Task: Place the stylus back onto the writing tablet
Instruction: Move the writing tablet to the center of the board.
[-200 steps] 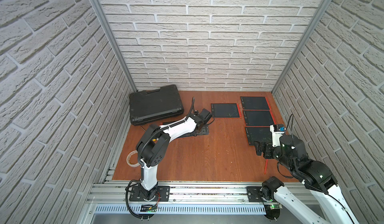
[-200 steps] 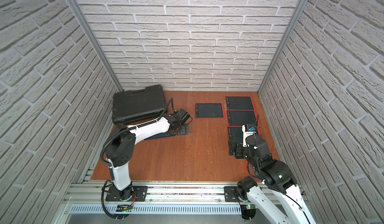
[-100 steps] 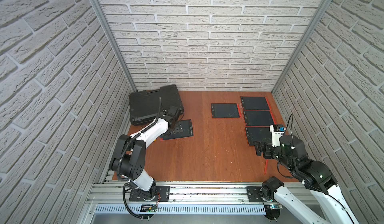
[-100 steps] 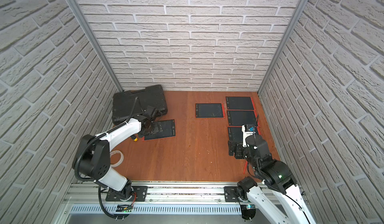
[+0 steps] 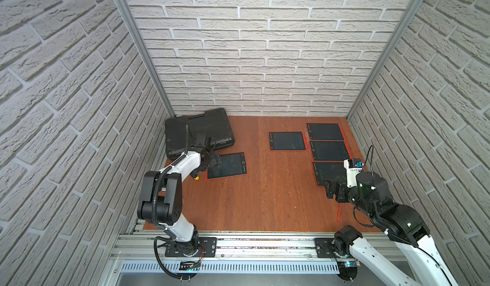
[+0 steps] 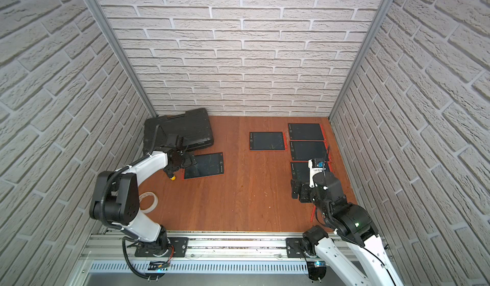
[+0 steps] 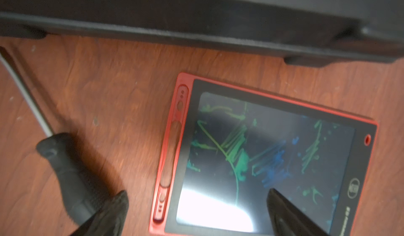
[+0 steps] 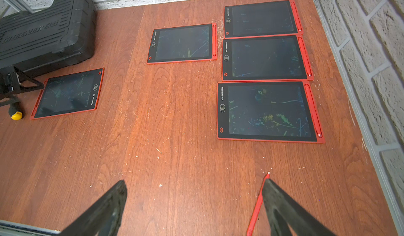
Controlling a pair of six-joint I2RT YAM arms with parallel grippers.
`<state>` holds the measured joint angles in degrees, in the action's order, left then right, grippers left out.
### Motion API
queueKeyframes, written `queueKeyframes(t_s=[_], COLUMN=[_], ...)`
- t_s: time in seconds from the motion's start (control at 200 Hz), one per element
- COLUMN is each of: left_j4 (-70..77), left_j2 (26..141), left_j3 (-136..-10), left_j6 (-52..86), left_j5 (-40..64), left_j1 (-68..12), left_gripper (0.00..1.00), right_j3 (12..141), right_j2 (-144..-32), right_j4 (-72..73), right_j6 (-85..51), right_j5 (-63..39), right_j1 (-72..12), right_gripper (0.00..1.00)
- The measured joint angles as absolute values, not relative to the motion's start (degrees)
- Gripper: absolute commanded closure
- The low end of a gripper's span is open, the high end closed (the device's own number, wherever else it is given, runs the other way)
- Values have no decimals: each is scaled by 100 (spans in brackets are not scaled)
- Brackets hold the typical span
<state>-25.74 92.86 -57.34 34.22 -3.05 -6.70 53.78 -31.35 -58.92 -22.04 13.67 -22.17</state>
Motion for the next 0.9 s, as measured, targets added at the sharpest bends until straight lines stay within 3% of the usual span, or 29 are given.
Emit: queueKeyframes(t_s=[0.9], left_j4=[-1197], left_j2=[10071], left_j3=[-5704], left_j6=[3157], left_j5=[528], left_j1=[-661], left_gripper=[2], right_j3=[5378], right_j2=[-3229], right_j4=[-5889], right_j6=[-2204], right_j5=[1369], right_j1=[-2200], right_gripper=[5])
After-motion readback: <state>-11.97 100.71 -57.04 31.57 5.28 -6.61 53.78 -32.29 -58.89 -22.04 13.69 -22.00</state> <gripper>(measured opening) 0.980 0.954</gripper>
